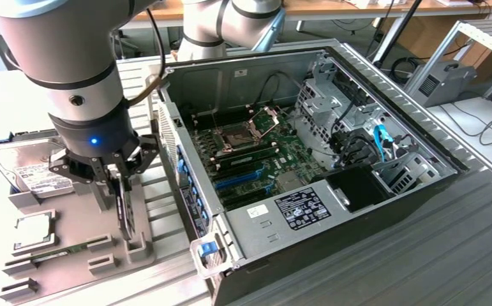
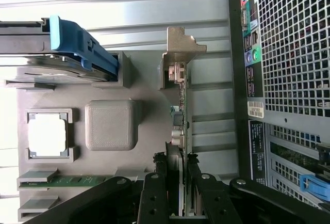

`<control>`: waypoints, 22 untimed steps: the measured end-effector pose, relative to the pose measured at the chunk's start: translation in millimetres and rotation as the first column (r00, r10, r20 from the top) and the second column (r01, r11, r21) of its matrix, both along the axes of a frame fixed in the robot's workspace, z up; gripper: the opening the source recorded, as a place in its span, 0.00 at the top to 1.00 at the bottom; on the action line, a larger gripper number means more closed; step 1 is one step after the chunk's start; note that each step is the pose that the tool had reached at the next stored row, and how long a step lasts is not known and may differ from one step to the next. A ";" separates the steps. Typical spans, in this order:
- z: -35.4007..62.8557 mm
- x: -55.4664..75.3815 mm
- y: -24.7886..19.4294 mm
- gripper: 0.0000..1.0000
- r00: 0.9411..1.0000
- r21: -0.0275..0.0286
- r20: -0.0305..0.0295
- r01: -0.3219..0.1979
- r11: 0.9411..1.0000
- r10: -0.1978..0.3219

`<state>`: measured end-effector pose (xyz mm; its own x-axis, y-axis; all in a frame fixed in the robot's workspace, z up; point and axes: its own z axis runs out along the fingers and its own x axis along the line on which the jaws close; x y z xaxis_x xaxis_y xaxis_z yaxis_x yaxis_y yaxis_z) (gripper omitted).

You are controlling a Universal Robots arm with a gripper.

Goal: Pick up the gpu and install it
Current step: 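Pick up the gpu and move the gpu toward the slot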

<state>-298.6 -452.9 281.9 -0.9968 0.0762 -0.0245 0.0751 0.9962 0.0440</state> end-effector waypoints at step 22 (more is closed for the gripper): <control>9.8 0.0 0.0 0.74 1.000 0.000 0.000 0.000 1.000 0.000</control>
